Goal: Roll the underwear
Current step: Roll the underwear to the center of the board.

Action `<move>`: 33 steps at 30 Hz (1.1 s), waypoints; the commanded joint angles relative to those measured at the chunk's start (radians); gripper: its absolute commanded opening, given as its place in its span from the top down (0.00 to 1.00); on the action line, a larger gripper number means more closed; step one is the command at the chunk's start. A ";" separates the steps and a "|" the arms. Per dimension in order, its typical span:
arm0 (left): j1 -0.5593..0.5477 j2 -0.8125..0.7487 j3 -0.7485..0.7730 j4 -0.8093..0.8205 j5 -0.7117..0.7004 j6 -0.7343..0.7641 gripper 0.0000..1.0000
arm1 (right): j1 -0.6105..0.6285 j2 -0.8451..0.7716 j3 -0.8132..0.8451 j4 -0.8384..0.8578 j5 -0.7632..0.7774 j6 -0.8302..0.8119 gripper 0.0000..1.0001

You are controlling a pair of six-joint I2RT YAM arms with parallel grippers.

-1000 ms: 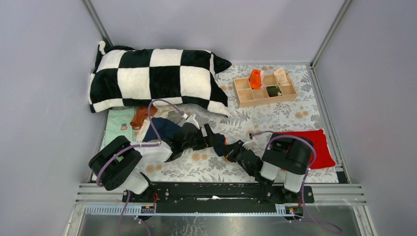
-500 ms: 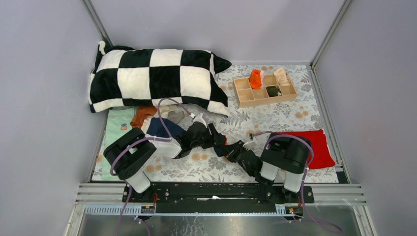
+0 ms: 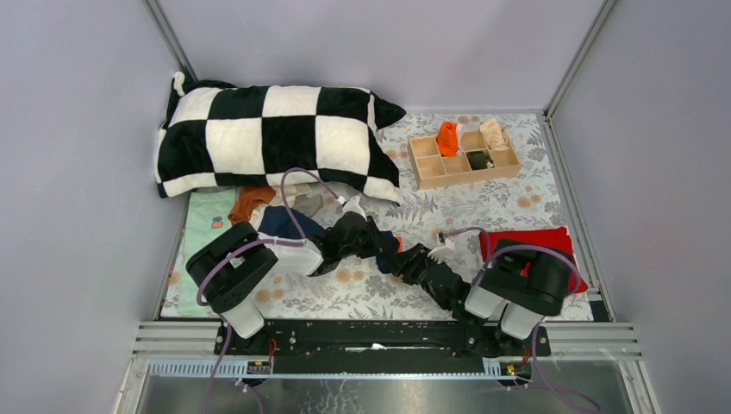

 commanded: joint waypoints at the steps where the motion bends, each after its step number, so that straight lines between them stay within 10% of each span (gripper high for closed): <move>1: -0.001 0.030 0.019 -0.126 -0.100 0.094 0.95 | -0.001 -0.169 -0.018 -0.243 0.034 -0.167 0.45; 16: -0.005 -0.011 0.014 -0.225 -0.122 0.218 0.97 | -0.031 -0.910 0.068 -1.225 -0.019 -0.311 0.20; 21: -0.013 -0.048 0.050 -0.359 -0.164 0.284 0.98 | -0.249 -0.836 0.119 -1.235 -0.373 -0.321 0.16; 33: -0.081 -0.037 0.138 -0.650 -0.349 0.287 0.95 | -0.277 -0.656 0.147 -0.958 -0.537 -0.289 0.15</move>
